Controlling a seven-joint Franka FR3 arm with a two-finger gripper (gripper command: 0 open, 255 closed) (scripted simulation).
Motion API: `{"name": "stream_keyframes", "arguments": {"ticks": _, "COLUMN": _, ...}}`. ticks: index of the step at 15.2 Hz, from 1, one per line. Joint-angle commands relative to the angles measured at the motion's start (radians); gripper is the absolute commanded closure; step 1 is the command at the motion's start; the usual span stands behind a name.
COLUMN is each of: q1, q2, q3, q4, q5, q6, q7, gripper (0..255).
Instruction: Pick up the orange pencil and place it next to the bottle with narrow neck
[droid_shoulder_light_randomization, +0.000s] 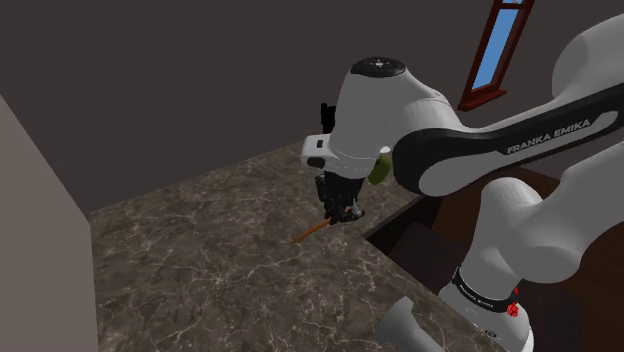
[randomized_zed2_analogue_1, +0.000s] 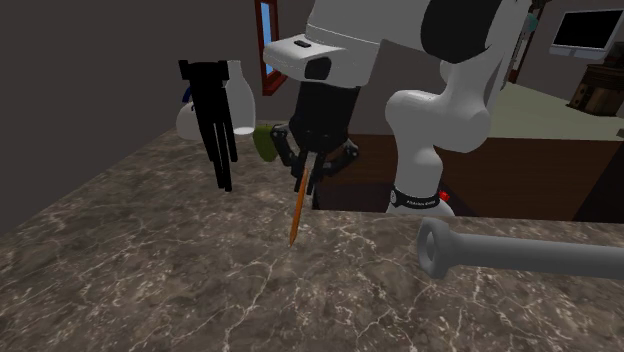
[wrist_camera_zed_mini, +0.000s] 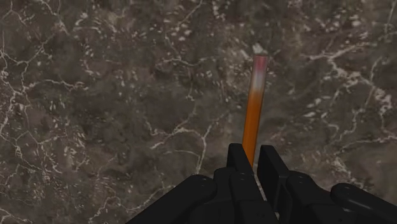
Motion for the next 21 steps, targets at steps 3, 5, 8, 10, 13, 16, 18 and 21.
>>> {"name": "stream_keyframes", "arguments": {"ticks": 3, "q1": 0.001, "q2": -0.014, "q3": -0.007, "q4": 0.047, "q5": 0.001, "q6": -0.061, "q7": -0.010, "gripper": 255}}
{"name": "stream_keyframes", "arguments": {"ticks": 5, "q1": 0.000, "q2": -0.019, "q3": -0.010, "q4": 0.071, "q5": 0.001, "q6": -0.089, "q7": -0.014, "gripper": 255}}
{"name": "stream_keyframes", "arguments": {"ticks": 8, "q1": -0.001, "q2": -0.024, "q3": -0.015, "q4": 0.107, "q5": 0.000, "q6": -0.130, "q7": -0.020, "gripper": 255}}
{"name": "stream_keyframes", "arguments": {"ticks": 10, "q1": -0.001, "q2": -0.026, "q3": -0.018, "q4": 0.133, "q5": 0.000, "q6": -0.157, "q7": -0.024, "gripper": 255}}
{"name": "stream_keyframes", "arguments": {"ticks": 13, "q1": -0.003, "q2": -0.027, "q3": -0.022, "q4": 0.172, "q5": -0.001, "q6": -0.197, "q7": -0.030, "gripper": 255}}
{"name": "stream_keyframes", "arguments": {"ticks": 16, "q1": -0.004, "q2": -0.026, "q3": -0.025, "q4": 0.213, "q5": -0.002, "q6": -0.237, "q7": -0.035, "gripper": 255}}
{"name": "stream_keyframes", "arguments": {"ticks": 18, "q1": -0.006, "q2": -0.025, "q3": -0.027, "q4": 0.240, "q5": -0.003, "q6": -0.263, "q7": -0.039, "gripper": 255}}
{"name": "stream_keyframes", "arguments": {"ticks": 21, "q1": -0.008, "q2": -0.020, "q3": -0.030, "q4": 0.283, "q5": -0.005, "q6": -0.301, "q7": -0.044, "gripper": 255}}
